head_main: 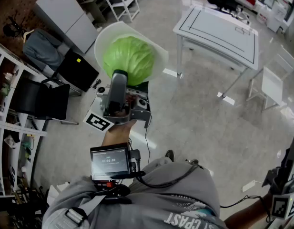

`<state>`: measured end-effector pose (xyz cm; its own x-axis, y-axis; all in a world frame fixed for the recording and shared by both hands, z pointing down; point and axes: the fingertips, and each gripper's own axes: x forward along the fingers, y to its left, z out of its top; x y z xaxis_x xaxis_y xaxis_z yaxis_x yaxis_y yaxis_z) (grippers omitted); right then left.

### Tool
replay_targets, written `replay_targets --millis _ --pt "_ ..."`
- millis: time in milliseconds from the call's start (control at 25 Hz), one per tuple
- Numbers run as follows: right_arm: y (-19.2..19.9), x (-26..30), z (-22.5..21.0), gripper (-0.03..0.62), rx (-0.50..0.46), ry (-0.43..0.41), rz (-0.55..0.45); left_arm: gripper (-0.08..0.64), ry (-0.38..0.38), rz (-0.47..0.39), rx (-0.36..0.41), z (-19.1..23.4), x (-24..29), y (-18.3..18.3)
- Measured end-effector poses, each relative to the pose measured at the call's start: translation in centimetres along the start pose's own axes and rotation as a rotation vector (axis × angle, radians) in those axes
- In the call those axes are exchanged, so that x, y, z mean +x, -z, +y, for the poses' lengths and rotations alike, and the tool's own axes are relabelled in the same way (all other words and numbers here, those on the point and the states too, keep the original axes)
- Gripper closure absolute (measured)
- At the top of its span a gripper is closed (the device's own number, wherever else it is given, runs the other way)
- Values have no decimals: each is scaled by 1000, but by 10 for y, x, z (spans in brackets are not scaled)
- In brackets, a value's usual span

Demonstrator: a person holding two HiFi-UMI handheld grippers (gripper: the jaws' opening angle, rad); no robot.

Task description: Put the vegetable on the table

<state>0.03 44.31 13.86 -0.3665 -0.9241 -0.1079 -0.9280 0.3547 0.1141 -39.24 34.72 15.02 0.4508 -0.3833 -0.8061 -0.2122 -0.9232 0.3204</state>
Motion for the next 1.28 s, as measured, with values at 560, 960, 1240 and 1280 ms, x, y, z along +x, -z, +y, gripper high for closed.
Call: replay_targets --millis 560,960,1240,1280 --pt "-29 22 -16 586 -22 16 -1 210 -28 -3 -15 -3 23 20" --pt "22 -5 -157 586 111 -97 -61 210 -48 -16 37 -10 86 123" --pt "37 -7 -192 586 142 -106 -59 210 -60 -25 43 -10 101 147" --pt "37 -6 -196 586 147 -106 -59 210 -62 -23 45 -8 103 148"
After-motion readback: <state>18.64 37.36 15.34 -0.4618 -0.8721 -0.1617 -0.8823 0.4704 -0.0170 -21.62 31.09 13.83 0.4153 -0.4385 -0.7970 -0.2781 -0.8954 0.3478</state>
